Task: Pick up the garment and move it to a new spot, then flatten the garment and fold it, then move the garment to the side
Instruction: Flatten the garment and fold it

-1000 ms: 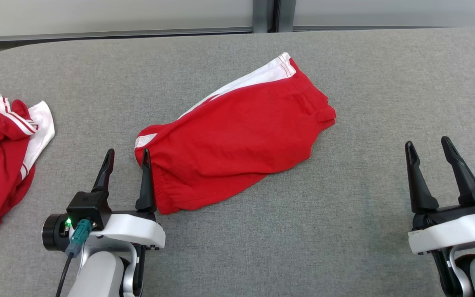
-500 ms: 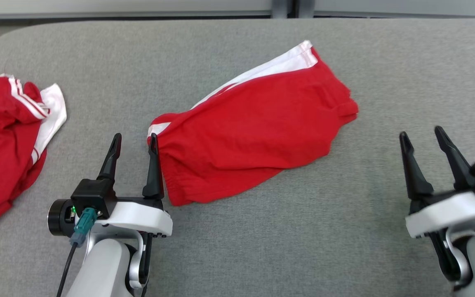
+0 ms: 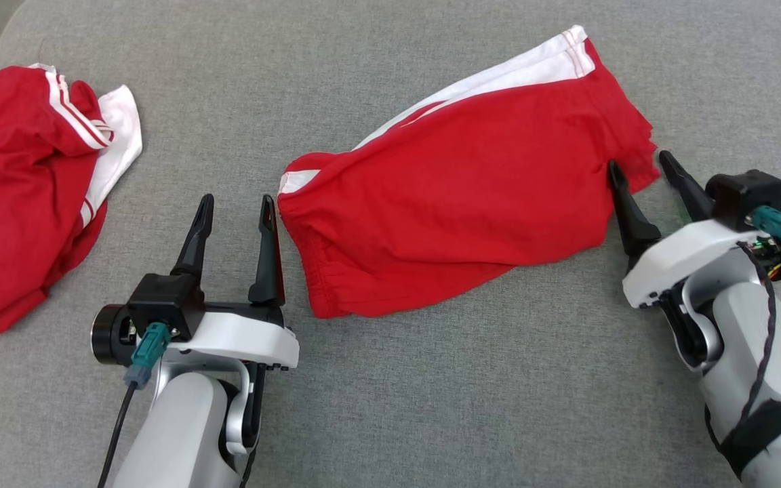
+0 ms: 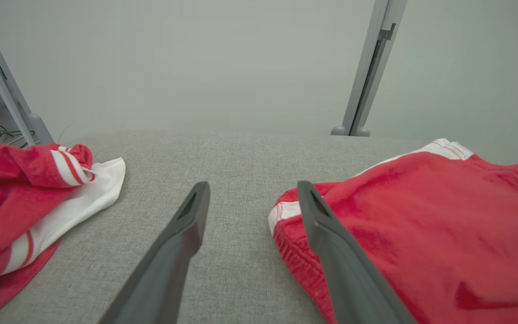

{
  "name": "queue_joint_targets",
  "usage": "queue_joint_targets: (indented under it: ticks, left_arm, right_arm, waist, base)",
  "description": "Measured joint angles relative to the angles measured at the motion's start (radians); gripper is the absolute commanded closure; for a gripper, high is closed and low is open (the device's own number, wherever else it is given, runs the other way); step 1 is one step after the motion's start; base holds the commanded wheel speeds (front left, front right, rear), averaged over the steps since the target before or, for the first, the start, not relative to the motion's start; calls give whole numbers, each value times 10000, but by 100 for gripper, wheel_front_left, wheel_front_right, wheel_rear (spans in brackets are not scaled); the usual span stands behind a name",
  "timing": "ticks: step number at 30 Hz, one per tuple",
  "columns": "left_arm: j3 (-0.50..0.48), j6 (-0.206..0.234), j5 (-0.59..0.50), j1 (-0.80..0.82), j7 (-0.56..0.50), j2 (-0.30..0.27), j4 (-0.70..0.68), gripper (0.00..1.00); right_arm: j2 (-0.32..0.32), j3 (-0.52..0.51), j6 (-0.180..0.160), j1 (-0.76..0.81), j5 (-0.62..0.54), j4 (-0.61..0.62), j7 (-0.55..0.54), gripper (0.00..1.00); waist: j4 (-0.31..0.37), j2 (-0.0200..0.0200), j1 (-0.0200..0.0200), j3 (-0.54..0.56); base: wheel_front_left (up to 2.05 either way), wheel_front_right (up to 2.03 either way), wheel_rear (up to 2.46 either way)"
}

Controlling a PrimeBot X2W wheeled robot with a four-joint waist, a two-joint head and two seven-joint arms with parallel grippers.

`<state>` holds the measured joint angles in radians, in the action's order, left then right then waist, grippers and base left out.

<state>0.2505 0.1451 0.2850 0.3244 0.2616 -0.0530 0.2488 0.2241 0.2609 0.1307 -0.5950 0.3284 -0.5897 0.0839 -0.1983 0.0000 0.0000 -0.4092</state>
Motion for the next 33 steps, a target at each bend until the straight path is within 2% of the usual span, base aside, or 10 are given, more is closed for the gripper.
queue_joint_targets:
  ticks: [5,6,7,8,9,10,11,16,23,33]
  left_arm:
    - [58,-2,0,82,2,19,-4,0]
    - [58,-2,-2,84,2,21,-4,0]
    - [56,0,0,84,0,21,-8,0]
    - [54,2,0,84,2,21,-15,0]
    - [52,13,2,84,2,23,-19,0]
    - [52,13,10,84,2,25,-19,0]
    - [50,13,19,84,2,27,-19,0]
    - [-27,12,73,58,2,38,-29,0]
    - [-270,-50,113,-180,17,0,84,0]
    - [-418,-75,224,-674,-44,-255,186,0]
  right_arm:
    - [-111,431,0,-732,554,-1225,-123,0]
    - [-123,497,0,-828,711,-1417,-127,5]
    - [-121,587,0,-895,857,-1559,-138,40]
    - [-125,673,-2,-957,1022,-1708,-165,60]
    - [-134,771,-2,-1031,1164,-1825,-286,91]
    - [-127,878,-2,-1079,1275,-1923,-357,91]
    - [-117,997,-2,-1121,1375,-1981,-355,100]
    - [-125,1442,2,-1025,1975,-2090,23,100]
    - [-207,1674,2,157,2702,-1766,1179,100]
    - [-278,1168,15,2255,2980,-662,1726,100]
  waist:
    - [-85,0,0,4]
    - [-83,0,0,15]
    - [-73,0,0,27]
    - [-60,0,0,39]
    - [-45,0,0,54]
    - [-25,0,0,68]
    - [-7,0,0,78]
    - [126,0,0,229]
    - [496,0,0,651]
    - [1193,0,0,1228]
  base:
    - [0,0,0]
    - [0,0,0]
    - [0,0,0]
    - [0,0,0]
    - [0,0,0]
    - [0,0,0]
    - [0,0,0]
    - [0,0,0]
    - [0,0,0]
    - [0,0,0]
